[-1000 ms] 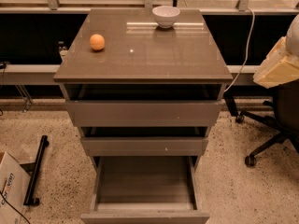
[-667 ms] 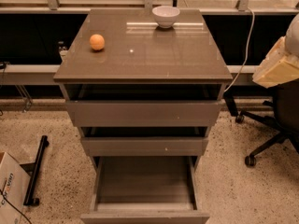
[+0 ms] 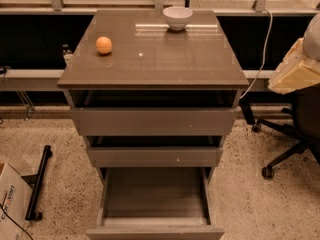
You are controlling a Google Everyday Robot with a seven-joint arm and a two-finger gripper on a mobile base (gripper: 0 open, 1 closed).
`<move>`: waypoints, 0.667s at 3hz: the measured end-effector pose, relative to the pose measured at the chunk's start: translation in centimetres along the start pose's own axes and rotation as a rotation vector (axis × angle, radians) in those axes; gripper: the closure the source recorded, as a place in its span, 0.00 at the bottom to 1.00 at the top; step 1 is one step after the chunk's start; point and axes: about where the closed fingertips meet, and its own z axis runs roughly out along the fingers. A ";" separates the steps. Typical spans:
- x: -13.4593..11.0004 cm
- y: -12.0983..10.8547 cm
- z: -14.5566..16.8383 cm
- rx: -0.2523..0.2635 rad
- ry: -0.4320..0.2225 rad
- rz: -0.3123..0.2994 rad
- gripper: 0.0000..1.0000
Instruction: Close bottom drawer
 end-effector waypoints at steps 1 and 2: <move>-0.1 -0.1 0.1 0.003 -0.003 -0.002 0.08; -0.3 -0.1 0.1 0.006 -0.004 -0.003 0.00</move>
Offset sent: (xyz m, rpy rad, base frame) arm 0.0015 0.0012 -0.0001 0.0007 -0.0044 0.0009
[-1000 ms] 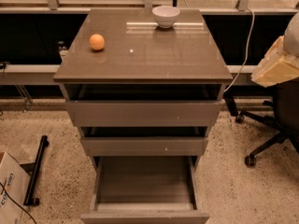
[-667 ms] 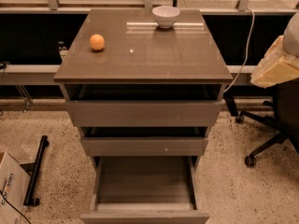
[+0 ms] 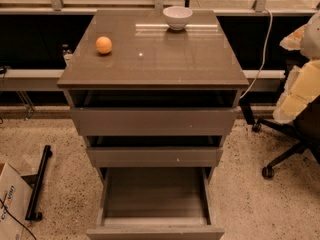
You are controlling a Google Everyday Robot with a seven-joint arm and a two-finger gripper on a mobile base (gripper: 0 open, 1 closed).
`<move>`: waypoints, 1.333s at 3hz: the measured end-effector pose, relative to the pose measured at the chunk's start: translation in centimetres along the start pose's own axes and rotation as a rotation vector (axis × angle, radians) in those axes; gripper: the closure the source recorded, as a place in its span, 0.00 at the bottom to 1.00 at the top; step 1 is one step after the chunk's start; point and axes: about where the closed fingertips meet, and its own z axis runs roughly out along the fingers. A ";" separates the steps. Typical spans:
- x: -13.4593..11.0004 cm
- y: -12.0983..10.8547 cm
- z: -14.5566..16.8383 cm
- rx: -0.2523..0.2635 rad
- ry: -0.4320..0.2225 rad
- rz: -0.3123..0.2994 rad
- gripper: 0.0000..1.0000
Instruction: Close bottom drawer
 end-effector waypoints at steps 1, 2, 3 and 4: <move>0.0 0.0 0.0 0.000 0.000 0.000 0.00; -0.1 -0.1 0.3 0.001 -0.004 -0.001 0.12; 0.2 0.0 2.0 -0.015 -0.011 0.002 0.34; 0.9 1.1 5.0 -0.032 -0.021 -0.023 0.57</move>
Offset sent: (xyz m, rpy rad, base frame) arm 0.0000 0.0000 0.0000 0.0000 0.0000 0.0000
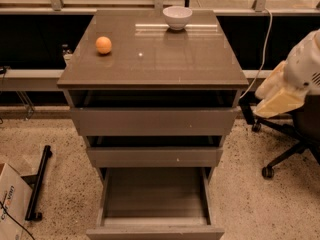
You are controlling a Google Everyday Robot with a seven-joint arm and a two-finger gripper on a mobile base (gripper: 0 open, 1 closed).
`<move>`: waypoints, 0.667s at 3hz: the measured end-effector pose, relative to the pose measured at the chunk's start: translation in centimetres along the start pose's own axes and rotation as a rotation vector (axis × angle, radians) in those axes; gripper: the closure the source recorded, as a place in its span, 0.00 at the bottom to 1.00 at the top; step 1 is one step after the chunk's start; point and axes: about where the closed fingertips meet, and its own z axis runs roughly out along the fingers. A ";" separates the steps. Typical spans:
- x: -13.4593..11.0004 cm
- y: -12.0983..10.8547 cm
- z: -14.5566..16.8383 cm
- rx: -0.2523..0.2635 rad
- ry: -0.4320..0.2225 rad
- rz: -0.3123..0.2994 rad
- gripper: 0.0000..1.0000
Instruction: Close bottom drawer
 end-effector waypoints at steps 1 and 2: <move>1.5 1.6 4.2 -0.003 -0.021 -0.006 0.80; 3.4 2.0 8.8 0.014 -0.065 -0.004 1.00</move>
Offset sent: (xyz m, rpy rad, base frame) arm 0.0074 -0.0054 -0.1609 0.1073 -0.1049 -0.0007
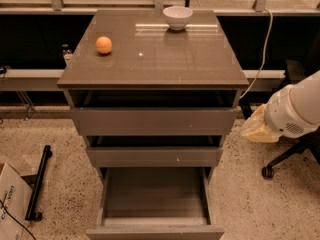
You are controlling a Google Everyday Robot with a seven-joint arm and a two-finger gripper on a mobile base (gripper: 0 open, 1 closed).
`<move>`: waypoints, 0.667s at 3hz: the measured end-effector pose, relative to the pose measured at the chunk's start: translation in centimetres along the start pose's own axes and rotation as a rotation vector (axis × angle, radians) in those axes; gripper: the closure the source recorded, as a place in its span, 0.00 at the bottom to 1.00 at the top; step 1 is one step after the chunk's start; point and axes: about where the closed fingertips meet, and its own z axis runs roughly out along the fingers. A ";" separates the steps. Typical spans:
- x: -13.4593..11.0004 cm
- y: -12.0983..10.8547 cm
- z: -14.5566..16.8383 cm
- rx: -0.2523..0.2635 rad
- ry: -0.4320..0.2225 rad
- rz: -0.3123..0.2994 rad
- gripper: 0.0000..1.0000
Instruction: Close bottom drawer
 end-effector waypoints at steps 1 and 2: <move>-0.2 -0.8 0.2 0.037 -0.010 -0.002 1.00; -0.3 -0.7 0.1 0.031 -0.008 -0.003 1.00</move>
Offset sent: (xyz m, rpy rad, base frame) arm 0.0086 -0.0005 0.0011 -0.0008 -0.0364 -0.0117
